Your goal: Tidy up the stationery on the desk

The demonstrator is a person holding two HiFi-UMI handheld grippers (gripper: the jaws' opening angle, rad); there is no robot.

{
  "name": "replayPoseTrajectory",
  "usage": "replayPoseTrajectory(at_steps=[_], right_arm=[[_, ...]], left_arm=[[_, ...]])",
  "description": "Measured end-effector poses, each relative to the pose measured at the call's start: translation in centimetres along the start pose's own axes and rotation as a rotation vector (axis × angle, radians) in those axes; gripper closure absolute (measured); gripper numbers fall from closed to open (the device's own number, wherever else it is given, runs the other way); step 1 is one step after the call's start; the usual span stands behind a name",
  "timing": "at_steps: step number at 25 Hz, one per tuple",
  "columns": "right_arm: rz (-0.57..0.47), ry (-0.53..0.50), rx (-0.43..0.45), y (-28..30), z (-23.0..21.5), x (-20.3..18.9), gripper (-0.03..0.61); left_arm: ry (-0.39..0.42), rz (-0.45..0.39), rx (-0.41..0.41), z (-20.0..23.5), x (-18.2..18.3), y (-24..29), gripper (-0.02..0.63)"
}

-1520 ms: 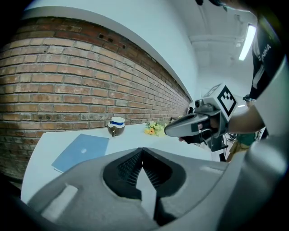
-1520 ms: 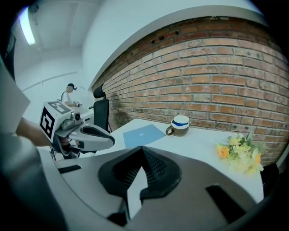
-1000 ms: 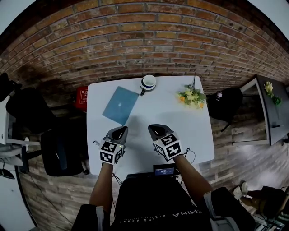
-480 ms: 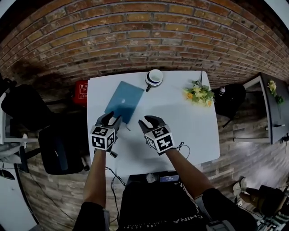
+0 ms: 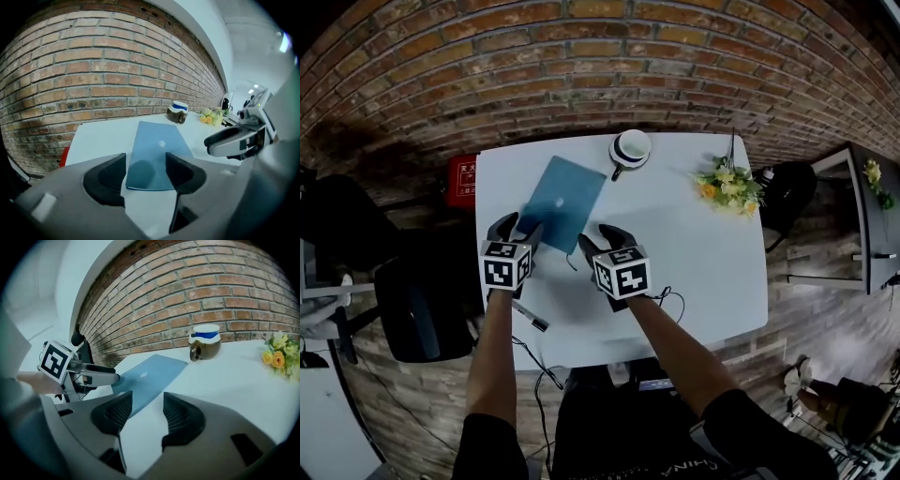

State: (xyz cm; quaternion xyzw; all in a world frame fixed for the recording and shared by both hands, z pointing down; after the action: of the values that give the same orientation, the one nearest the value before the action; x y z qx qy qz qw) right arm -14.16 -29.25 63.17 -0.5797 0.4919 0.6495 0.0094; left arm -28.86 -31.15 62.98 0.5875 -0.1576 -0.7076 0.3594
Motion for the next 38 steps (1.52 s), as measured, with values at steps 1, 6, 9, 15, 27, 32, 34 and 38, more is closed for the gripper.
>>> replayPoseTrajectory(at_steps=[1, 6, 9, 15, 27, 32, 34, 38], right_arm=[[0.005, 0.010, -0.009, 0.5, 0.0, -0.1, 0.365], [0.018, 0.051, -0.041, 2.6, 0.4, -0.3, 0.344], [0.031, 0.069, -0.063, 3.4, 0.4, -0.4, 0.333], [0.049, 0.071, -0.067, 4.3, 0.7, -0.2, 0.339], [0.090, 0.007, -0.057, 2.9, -1.3, -1.7, 0.419], [0.099, -0.036, -0.020, 1.3, -2.1, -2.8, 0.426], [0.105, -0.057, -0.001, 0.5, -2.5, -3.4, 0.426], [0.121, -0.084, 0.021, -1.8, -3.6, -4.9, 0.428]], left_arm=[[-0.008, 0.006, 0.000, 0.4, 0.1, 0.4, 0.359], [-0.011, 0.055, -0.007, 1.6, -0.4, 2.0, 0.356], [-0.012, 0.071, -0.036, 1.4, -1.0, 2.4, 0.356], [0.001, 0.079, -0.059, 0.7, -1.3, 2.5, 0.391], [-0.082, 0.059, 0.025, -2.3, -3.5, 1.3, 0.413], [-0.140, 0.046, 0.033, -4.4, -5.1, 0.5, 0.424], [-0.153, 0.048, 0.021, -5.5, -5.8, 0.2, 0.434], [-0.164, 0.064, -0.002, -8.3, -7.3, -0.3, 0.447]])
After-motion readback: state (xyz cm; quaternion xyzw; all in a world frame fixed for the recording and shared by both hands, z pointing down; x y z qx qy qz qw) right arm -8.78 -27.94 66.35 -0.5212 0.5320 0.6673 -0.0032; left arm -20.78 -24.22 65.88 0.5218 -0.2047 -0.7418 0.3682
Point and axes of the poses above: the fingertips, and each gripper's own axes: y forward along the fingers, z to its left, x out of its top, the point moved 1 cm from there along -y, backward along the fingers, and after that the axes turned 12 degrees about -y, right-handed, at the moved point
